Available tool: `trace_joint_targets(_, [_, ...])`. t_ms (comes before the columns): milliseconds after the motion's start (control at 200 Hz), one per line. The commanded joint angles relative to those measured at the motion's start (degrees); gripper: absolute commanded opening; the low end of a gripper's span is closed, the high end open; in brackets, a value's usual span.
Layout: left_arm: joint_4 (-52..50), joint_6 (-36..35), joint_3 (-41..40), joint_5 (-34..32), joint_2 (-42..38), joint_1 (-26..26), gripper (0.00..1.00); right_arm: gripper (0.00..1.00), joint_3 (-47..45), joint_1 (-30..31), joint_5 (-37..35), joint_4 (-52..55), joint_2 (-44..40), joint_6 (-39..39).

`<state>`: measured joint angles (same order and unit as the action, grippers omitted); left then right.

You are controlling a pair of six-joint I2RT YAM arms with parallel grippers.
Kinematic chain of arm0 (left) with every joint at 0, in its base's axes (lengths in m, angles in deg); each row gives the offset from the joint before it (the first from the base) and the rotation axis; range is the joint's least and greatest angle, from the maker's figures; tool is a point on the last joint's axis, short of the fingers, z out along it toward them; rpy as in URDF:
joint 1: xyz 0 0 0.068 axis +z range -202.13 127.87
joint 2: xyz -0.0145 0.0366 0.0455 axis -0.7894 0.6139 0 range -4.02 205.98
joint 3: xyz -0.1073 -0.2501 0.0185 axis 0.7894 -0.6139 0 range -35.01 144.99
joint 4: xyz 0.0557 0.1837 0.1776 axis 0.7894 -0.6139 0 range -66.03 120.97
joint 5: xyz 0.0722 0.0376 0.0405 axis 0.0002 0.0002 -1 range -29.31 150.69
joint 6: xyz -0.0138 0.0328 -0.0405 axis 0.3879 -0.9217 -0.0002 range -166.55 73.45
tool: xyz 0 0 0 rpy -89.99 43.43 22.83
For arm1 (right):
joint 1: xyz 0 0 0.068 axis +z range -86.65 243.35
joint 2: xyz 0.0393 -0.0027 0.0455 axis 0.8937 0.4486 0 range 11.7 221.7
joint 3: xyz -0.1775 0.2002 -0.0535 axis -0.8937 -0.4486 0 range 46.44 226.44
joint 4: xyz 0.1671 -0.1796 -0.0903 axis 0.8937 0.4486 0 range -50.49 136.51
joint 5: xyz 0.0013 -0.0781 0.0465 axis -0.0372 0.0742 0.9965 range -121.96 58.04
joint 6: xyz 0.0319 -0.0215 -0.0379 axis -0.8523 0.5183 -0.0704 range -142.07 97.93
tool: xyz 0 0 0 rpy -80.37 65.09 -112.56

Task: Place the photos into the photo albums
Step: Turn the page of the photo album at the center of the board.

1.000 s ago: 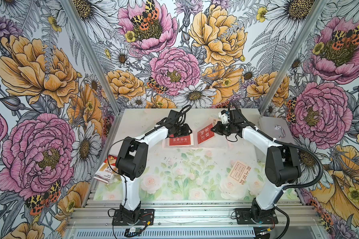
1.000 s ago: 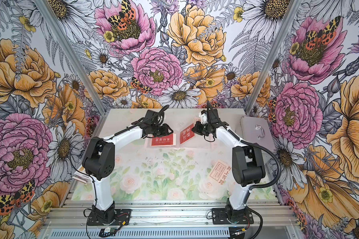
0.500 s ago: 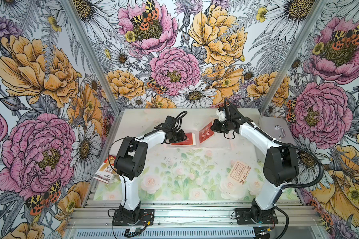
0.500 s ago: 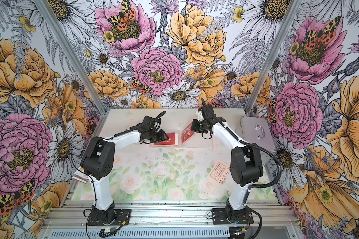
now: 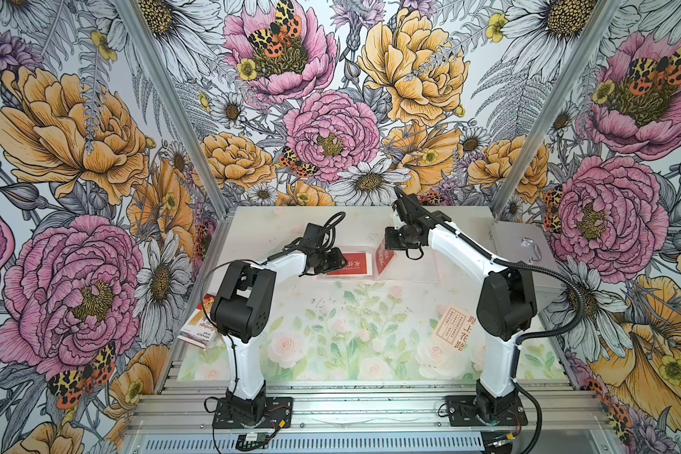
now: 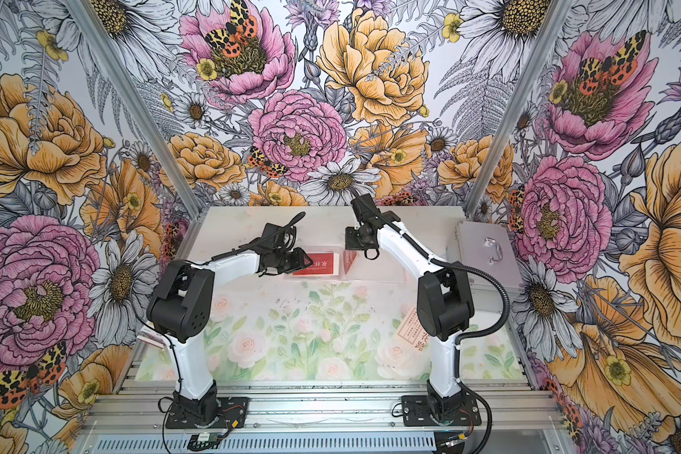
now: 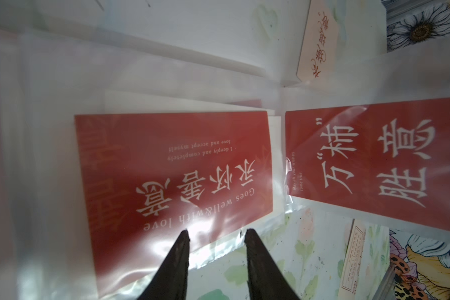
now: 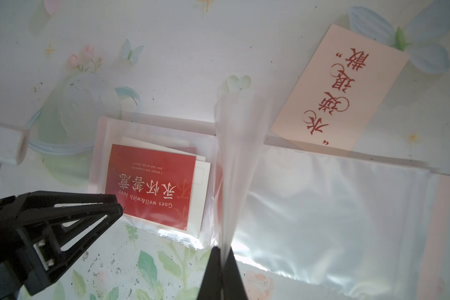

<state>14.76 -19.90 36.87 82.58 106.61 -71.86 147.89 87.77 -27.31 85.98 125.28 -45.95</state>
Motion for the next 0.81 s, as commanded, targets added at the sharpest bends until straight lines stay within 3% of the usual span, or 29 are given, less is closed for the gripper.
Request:
trace_joint_targets(0, [3.7, 0.6, -2.4, 1.5, -3.4, 1.6, 0.38, 0.03, 3.9, 1.4, -2.9, 2.7, 2.2, 0.8])
trace_joint_targets(170, [5.2, 0.9, -4.5, 2.2, -4.5, 2.8, 0.38, 0.05, 8.0, 3.4, -2.4, 3.2, 4.9, -0.2])
trace_joint_targets(550, [6.5, 1.1, -7.0, 2.5, -5.9, 3.7, 0.38, 0.20, 15.4, 6.9, 1.8, 3.1, 9.6, -2.2])
trace_joint_targets(645, [7.5, 1.9, -7.9, 3.5, -5.8, 4.4, 0.38, 0.30, 16.9, 7.8, 3.4, 3.1, 11.3, -2.6])
trace_joint_targets(801, [8.1, 2.3, -9.0, 4.3, -8.8, 5.5, 0.38, 0.38, 19.6, 9.2, 5.5, 3.1, 13.9, -2.9])
